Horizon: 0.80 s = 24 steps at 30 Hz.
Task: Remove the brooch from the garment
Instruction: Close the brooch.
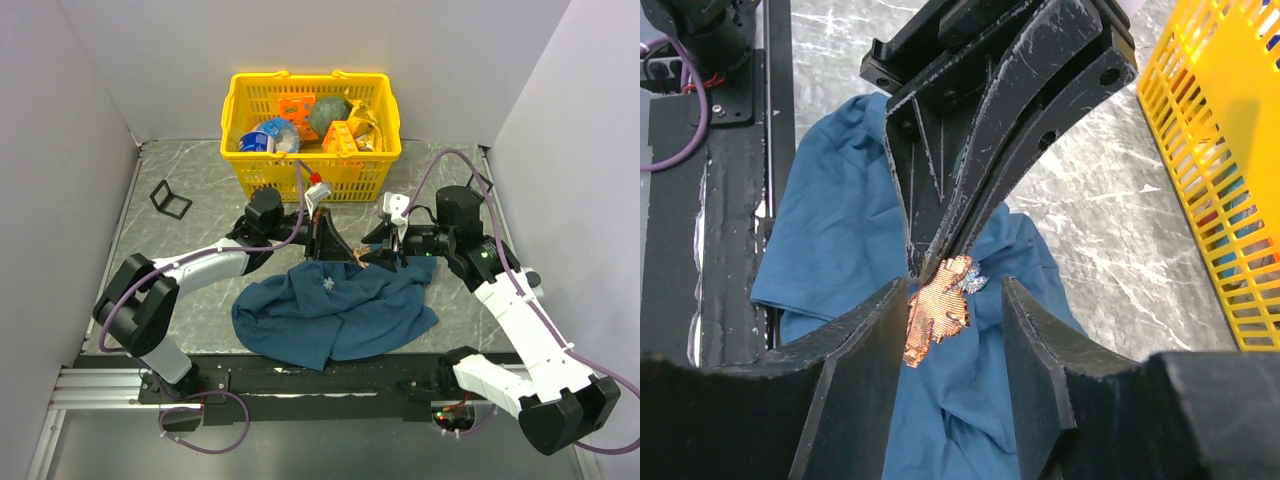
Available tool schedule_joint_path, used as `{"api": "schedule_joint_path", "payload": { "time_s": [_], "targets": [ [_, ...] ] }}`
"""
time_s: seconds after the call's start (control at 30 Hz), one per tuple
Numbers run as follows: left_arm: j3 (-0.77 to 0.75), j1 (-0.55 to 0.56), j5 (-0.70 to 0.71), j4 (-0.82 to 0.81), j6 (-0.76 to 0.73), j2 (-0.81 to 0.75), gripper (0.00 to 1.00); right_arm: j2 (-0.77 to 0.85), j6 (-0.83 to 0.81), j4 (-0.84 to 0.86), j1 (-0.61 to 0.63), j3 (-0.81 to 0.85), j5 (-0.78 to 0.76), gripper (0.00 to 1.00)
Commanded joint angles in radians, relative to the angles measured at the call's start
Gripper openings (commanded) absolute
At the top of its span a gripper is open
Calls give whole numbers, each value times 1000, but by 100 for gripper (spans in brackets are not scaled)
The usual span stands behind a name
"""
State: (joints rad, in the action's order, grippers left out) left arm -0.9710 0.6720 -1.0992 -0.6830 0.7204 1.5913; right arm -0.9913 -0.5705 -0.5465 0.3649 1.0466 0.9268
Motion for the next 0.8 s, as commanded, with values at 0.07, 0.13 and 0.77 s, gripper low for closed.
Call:
{"api": "schedule_joint_path", "payload": {
  "time_s": [0.07,0.13,0.77],
  "targets": [
    [-46,6,-1,-23,-9,16,1,17,-15,30,9,-5,-13,49],
    [-49,6,-4,-24,-7,21,1,17,-14,26,9,-5,-9,49],
    [-54,9,-16,-6,-32,4,1,-4,-29,-16,9,7,12,53]
  ]
}}
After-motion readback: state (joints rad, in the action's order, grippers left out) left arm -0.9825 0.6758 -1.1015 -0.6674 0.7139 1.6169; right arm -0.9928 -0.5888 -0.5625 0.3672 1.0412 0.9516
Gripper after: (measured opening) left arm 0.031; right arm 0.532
